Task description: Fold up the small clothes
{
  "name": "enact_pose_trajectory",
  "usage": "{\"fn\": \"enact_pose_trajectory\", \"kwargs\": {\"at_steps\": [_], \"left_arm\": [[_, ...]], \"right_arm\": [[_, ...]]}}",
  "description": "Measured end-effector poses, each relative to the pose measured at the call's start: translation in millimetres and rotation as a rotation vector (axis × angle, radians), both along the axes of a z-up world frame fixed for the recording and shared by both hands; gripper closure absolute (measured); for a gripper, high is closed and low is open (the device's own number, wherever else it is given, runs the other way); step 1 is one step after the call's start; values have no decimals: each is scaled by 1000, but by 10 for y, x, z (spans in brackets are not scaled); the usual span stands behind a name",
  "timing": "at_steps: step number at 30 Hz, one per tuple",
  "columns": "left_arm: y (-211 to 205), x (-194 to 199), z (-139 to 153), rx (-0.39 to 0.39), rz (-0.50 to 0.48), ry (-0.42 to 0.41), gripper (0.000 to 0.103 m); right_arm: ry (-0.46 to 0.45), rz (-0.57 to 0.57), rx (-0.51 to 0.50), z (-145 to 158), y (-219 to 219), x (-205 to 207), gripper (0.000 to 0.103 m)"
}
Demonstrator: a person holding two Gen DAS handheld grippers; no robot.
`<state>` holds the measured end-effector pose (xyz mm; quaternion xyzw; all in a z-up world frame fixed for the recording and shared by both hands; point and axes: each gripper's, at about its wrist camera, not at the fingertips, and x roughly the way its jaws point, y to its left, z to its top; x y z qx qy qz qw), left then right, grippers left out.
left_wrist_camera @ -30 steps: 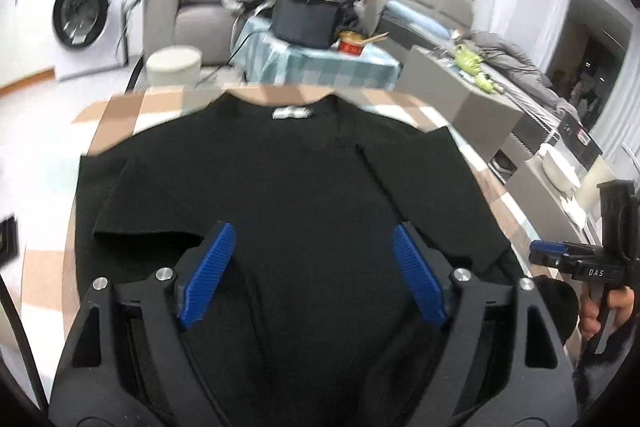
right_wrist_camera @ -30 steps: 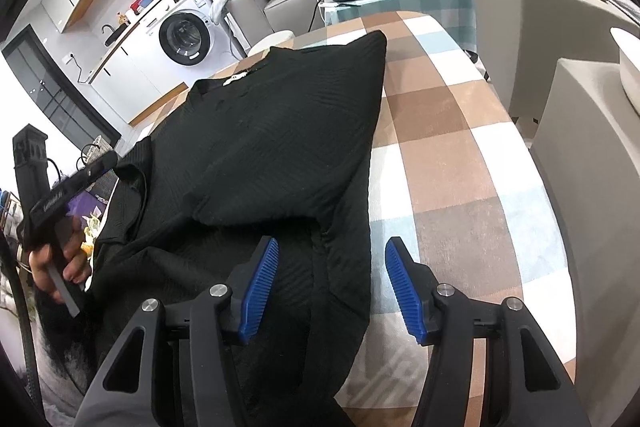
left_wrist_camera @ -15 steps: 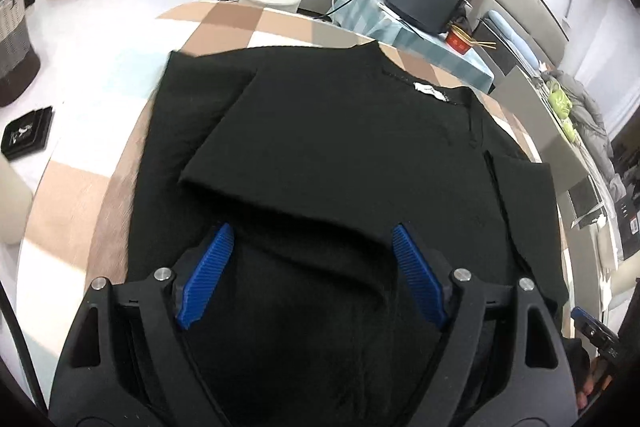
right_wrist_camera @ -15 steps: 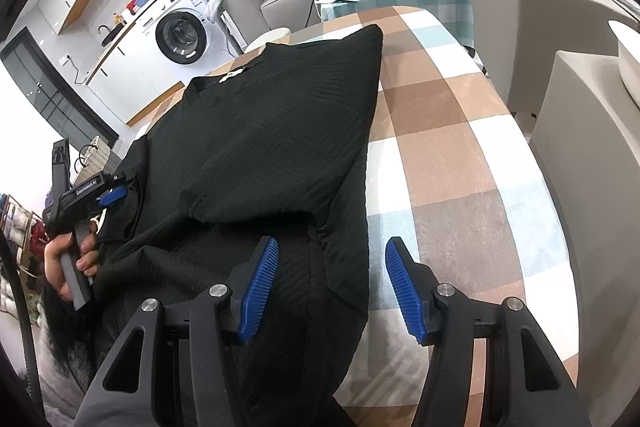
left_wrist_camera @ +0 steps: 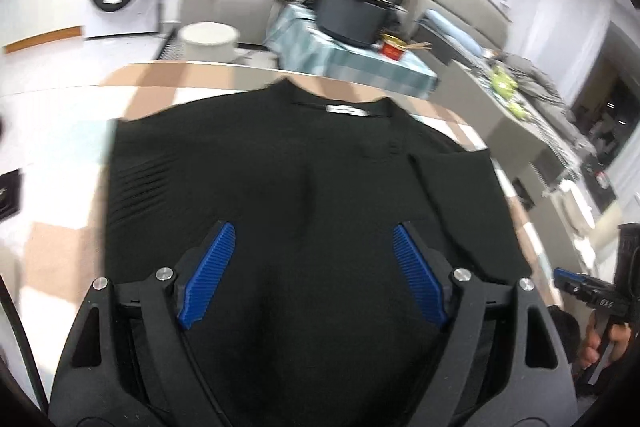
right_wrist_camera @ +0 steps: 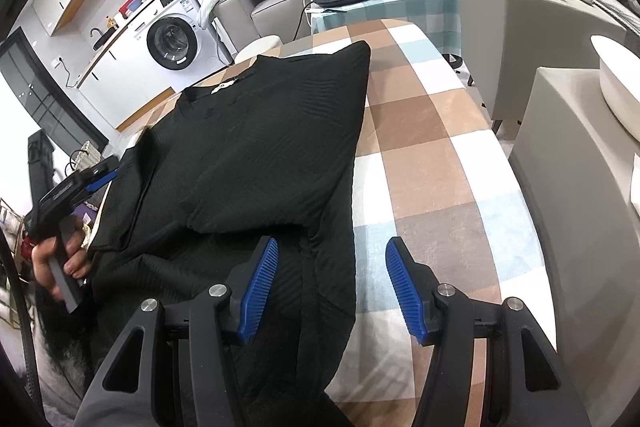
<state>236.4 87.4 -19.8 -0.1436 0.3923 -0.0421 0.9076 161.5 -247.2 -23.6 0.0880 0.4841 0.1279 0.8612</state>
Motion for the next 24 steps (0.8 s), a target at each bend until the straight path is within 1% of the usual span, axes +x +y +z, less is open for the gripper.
{"fn": "enact_pose_trajectory", "kwargs": {"at_steps": [3,6,10,15,17,20,24], "left_arm": [[181,-238,-4,50,81,21,23],[366,-538,-17,54,134,33,23],[494,-895,-42,61,188,42,23],[524,-1296,-85,72,221,54,23],[510,-1442,-93,71,235,53,23],[502,-1647,-108,74,246,57,23],[476,-1835,-139,63,258,71,23]], "right_arm": [[17,26,-16,-33,48,58,45],[58,64,-17,-106,108,59,45],[69,94,11,-130,90,-110,45],[88,76,45,-123,-50,-409,45],[99,63,75,-132,-119,-539,45],[102,69,102,-137,-163,-715,45],[96,92,89,-163,-125,-827,45]]}}
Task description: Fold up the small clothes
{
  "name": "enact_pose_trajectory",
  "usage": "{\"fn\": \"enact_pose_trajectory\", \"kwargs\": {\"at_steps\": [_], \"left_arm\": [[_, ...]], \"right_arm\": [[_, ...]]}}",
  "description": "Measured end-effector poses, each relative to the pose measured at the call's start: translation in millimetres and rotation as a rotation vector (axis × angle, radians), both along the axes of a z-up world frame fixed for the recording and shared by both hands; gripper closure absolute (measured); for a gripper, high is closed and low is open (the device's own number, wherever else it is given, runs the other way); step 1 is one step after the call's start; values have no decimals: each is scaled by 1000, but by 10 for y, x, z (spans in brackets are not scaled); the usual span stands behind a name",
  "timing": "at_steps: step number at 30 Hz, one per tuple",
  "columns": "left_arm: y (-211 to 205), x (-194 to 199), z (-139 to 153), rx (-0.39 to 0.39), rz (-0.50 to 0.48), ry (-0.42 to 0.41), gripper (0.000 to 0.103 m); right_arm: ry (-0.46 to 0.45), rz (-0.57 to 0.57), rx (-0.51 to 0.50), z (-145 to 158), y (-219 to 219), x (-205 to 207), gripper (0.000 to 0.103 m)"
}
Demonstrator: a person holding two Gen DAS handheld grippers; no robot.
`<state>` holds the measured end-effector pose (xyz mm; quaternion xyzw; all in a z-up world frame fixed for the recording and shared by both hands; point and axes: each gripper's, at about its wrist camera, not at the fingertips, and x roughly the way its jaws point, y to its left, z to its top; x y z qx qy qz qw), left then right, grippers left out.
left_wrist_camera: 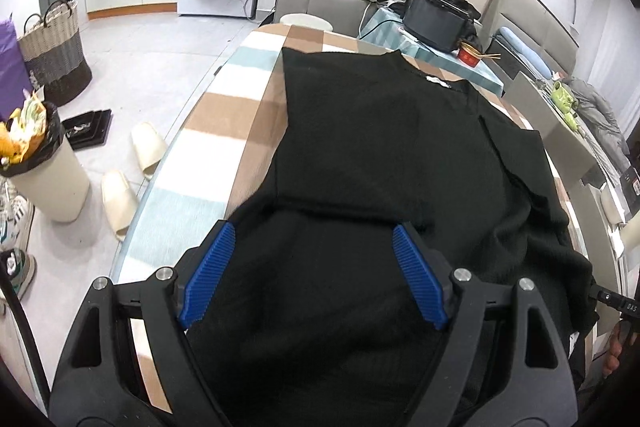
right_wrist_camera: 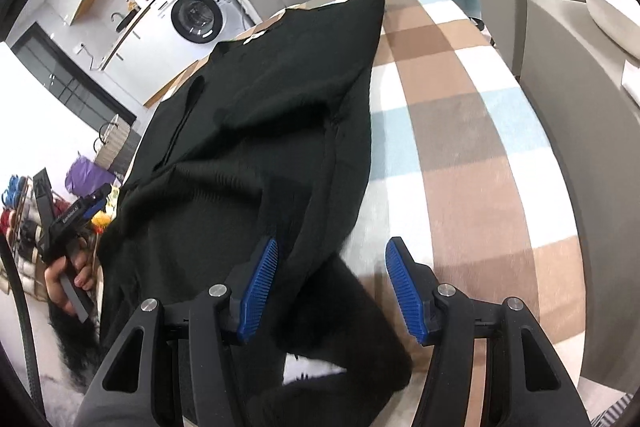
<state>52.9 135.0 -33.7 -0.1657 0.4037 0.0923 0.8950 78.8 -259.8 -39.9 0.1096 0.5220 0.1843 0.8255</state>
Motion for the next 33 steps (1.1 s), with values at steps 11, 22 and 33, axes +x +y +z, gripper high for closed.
{"fn": "enact_pose_trajectory", "kwargs": {"at_steps": [11,22,33], "left_arm": [[115,-459,-106,-22,63,41,23],[115,-488,-177,-32,63,56,23],[60,-345,-222,-18,35,85,23]], "right_arm": [[-36,156,-10,102,229,-141,38],[-83,80,1,34,292,144,95],[-48,13,-24,61,-243,-93,74]]}}
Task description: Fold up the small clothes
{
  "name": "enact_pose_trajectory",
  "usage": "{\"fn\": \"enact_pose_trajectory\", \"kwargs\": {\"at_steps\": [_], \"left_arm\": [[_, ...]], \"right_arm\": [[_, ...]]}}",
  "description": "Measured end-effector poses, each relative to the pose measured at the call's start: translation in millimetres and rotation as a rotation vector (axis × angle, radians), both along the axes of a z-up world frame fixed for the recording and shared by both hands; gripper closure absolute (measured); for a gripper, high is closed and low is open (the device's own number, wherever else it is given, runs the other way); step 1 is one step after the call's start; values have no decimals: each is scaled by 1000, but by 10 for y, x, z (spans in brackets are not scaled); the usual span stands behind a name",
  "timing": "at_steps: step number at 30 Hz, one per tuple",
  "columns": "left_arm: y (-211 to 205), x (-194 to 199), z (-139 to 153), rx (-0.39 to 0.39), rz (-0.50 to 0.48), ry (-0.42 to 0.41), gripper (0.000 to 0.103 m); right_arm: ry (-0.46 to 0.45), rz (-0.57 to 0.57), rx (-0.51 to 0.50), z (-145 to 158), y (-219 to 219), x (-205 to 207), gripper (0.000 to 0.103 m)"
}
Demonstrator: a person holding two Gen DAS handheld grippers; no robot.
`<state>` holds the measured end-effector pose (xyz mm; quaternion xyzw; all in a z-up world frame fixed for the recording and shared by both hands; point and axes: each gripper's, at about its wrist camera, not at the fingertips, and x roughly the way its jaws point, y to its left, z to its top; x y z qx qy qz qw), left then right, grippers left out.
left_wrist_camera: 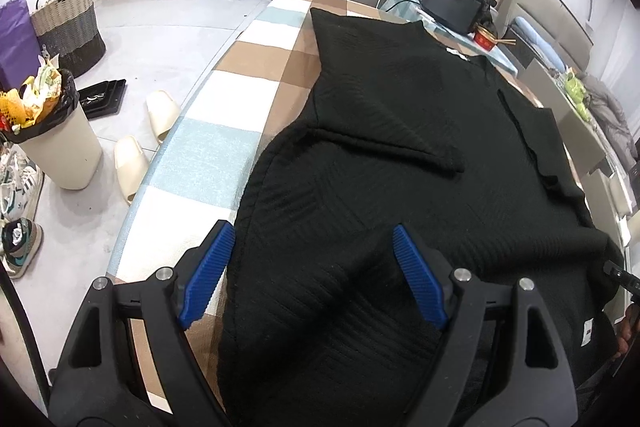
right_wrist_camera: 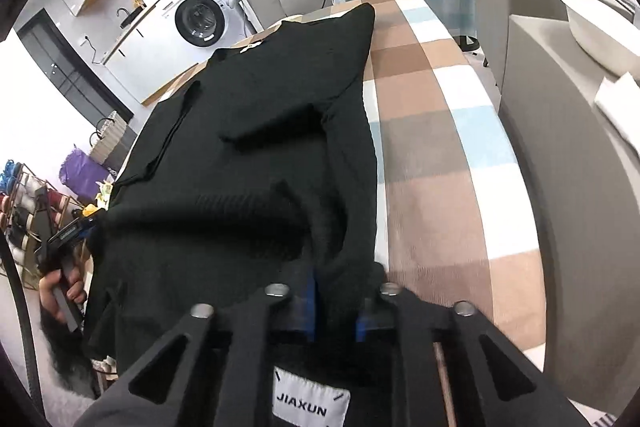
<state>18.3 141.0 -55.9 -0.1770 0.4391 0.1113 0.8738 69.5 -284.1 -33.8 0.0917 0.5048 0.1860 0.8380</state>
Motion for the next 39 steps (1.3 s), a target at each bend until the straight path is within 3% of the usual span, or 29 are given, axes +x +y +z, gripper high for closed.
{"fn": "enact_pose_trajectory", "kwargs": {"at_steps": [2,11,15,19,25,28,29,30,31,33,36,39], "left_arm": [[4,-9,2,-5,-1,-1,23],[15,-93,9,-12,-11,11,23],[60,-197,4,-25,5,12,23],[131,-295,-36,-88,23,8,23],[80,-364,-71,-150,-22,11,25],[47,-365,-66,-172,-43,-5,59],[33,-354,-63,-170,-52,-10,78],[22,-352,-58,-167,-59,-13,91],[14,-340,-44,-163,-64,-21,94],[11,-303,17,-148,-70,-49,96],[34,-213,162,-122,-74,-98,98],[106,-100,254,-124,-62,-128,98]], "right_arm": [[-4,8,-7,-17,-9,-19,67],[5,66,-27,-58,24,105,65],[-24,70,-12,1,62,158,45],[-29,78,7,-4,123,212,44],[5,99,18,-109,206,302,44],[8,90,47,-134,200,336,45],[10,89,59,-141,198,349,45],[4,90,62,-141,201,355,57],[-9,94,62,-131,205,355,81],[-86,71,61,-48,167,328,99],[-153,-2,87,93,31,293,100],[-154,-47,51,111,-43,323,100]]}}
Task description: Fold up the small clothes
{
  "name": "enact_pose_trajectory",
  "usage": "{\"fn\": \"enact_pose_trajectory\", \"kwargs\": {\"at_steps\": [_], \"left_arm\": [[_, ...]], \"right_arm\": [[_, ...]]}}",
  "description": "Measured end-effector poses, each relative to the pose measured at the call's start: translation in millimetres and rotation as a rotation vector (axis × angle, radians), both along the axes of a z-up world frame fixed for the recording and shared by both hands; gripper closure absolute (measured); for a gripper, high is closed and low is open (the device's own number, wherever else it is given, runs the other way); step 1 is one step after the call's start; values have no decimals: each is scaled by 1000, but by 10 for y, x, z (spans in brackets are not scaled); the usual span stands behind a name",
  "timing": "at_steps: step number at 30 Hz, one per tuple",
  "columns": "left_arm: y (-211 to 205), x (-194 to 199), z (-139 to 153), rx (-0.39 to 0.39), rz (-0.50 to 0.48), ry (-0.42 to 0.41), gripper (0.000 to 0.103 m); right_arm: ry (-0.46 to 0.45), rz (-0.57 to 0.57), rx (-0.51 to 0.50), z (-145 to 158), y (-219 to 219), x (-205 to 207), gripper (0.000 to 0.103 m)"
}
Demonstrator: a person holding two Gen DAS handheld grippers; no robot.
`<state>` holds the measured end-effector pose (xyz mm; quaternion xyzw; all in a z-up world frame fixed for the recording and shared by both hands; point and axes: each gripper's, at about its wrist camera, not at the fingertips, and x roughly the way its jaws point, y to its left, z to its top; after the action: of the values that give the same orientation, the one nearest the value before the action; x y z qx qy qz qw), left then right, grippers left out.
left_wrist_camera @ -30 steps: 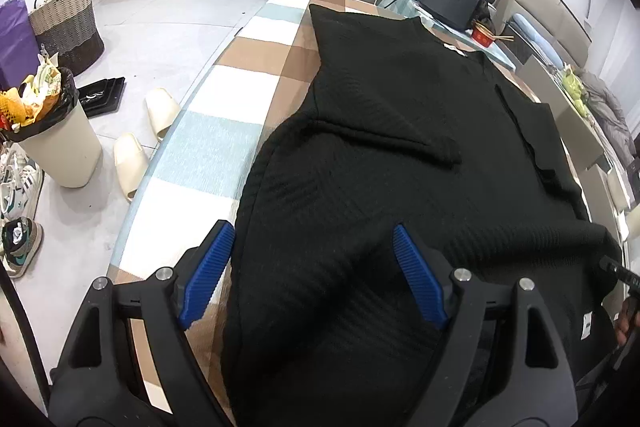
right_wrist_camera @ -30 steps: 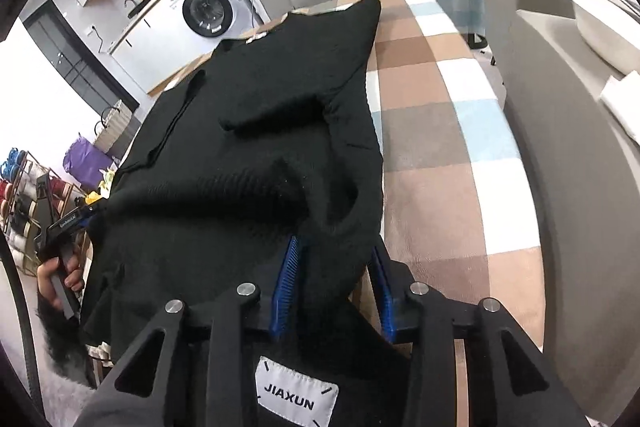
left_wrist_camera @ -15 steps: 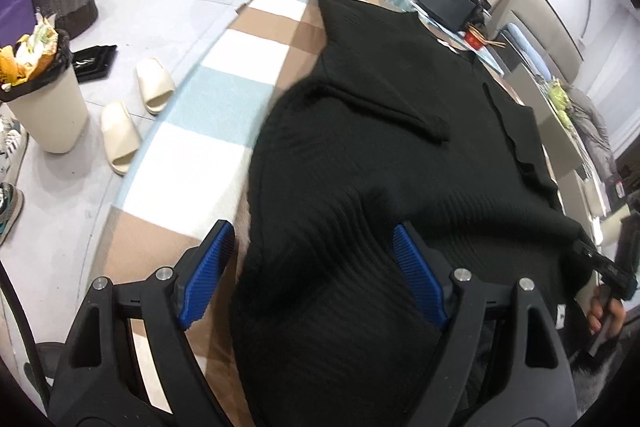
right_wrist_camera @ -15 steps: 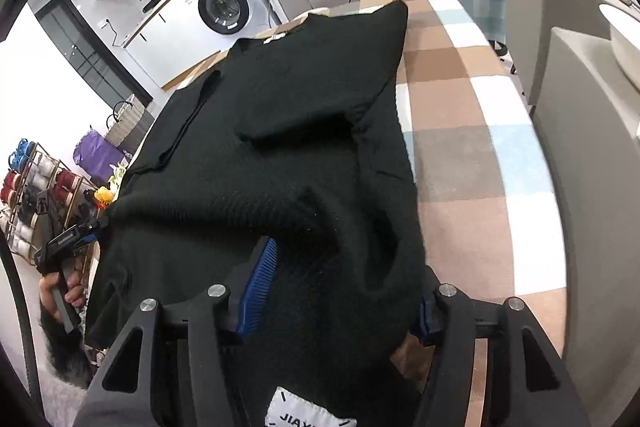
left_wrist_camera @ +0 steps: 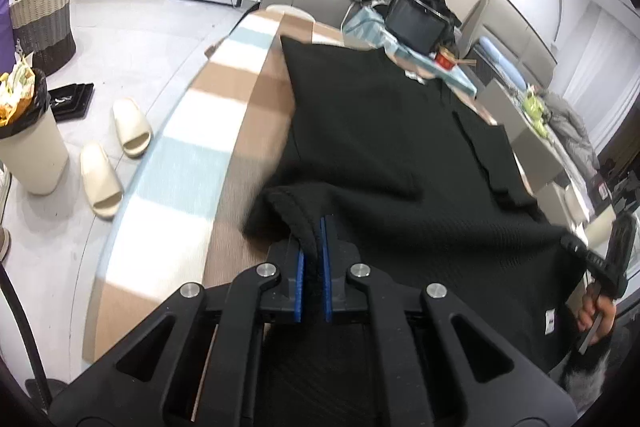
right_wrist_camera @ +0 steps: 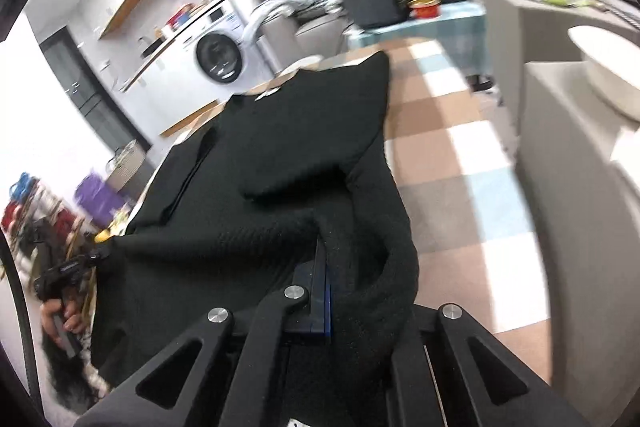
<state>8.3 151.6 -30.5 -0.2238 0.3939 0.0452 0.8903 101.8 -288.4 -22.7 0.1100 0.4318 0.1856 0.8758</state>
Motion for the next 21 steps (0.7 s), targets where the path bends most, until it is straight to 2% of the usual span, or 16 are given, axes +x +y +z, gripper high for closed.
{"fn": "enact_pose_trajectory", "kwargs": {"at_steps": [3,5,7,10,12,19,21], "left_arm": [[29,102,-28,-23,-9,9,98],[-26,128,-61,-7,-21,37,98],[-88,105,-107,-5,-47,64,97],[-165,5,-178,-12,-80,81,81],[-196,-59,-223,-13,-84,86,73],[-199,-108,-363,-17,-70,116,73],[-212,-93,-364,-4,-73,117,69]], "right_arm": [[53,-13,5,-84,-28,108,100],[104,-4,9,-120,-33,147,90],[120,20,10,-128,-69,98,67],[93,57,16,-95,-131,-28,52],[97,68,3,-105,-184,-94,52],[142,72,-55,-265,-286,-208,52],[147,69,-62,-290,-314,-228,52]]}}
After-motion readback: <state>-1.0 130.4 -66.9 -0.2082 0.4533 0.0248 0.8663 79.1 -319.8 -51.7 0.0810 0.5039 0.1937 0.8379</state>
